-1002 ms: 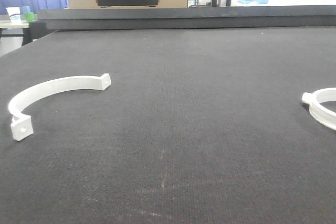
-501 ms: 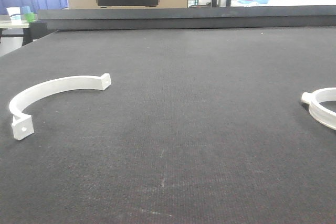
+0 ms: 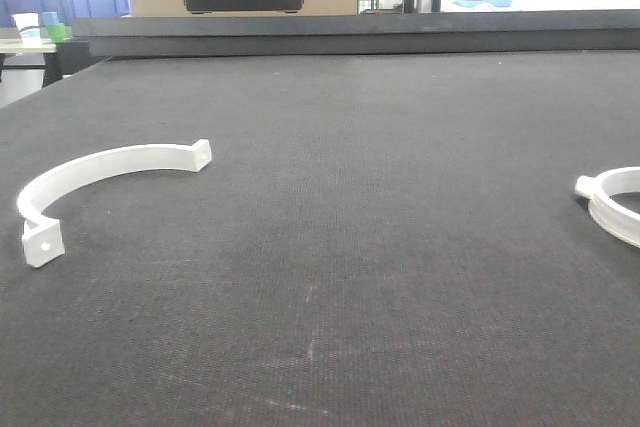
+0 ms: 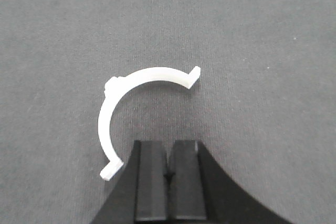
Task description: Grab PVC pipe and place in blue bin
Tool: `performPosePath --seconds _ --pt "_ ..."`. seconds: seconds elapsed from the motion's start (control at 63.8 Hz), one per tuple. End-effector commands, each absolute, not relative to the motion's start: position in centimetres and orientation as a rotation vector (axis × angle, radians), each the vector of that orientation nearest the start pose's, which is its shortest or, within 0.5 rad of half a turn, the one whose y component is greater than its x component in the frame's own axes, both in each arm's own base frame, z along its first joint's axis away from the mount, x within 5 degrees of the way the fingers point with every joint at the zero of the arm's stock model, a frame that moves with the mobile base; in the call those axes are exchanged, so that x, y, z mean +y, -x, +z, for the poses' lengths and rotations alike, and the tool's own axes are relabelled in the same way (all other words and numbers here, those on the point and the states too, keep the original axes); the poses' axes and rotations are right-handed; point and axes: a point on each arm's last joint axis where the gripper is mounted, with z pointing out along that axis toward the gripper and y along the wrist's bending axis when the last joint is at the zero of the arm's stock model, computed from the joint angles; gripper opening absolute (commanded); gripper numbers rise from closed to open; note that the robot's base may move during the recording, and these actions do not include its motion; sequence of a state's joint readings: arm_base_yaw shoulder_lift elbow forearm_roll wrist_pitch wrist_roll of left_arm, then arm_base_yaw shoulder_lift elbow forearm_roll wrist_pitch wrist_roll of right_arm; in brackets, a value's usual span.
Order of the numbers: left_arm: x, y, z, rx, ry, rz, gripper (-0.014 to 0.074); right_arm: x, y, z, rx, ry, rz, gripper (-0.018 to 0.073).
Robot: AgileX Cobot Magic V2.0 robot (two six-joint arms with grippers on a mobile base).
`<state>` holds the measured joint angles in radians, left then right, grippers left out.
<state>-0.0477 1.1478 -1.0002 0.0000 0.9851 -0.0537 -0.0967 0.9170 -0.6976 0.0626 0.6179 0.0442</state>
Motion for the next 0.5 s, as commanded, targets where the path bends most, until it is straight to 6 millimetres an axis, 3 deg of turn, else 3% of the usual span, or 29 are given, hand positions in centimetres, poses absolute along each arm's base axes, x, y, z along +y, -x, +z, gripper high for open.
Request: performPosePath --seconds 0.0,0.282,0.486 --pt "-1.4 -22.7 31.5 2.66 0.009 -0.066 -0.0111 -1.6 -18.6 29.8 2.274 -0.195 0.026 -0.0162" --pt "-1.9 -25.5 29.6 2.651 0.04 -0.123 -0.0111 -1.4 -19.6 29.8 2.227 -0.233 0.076 -0.0162" --pt "-2.0 -25.9 29.4 2.629 0.05 -0.14 -0.0111 -1.6 -21.6 28.6 2.46 -0.236 0.078 -0.0158"
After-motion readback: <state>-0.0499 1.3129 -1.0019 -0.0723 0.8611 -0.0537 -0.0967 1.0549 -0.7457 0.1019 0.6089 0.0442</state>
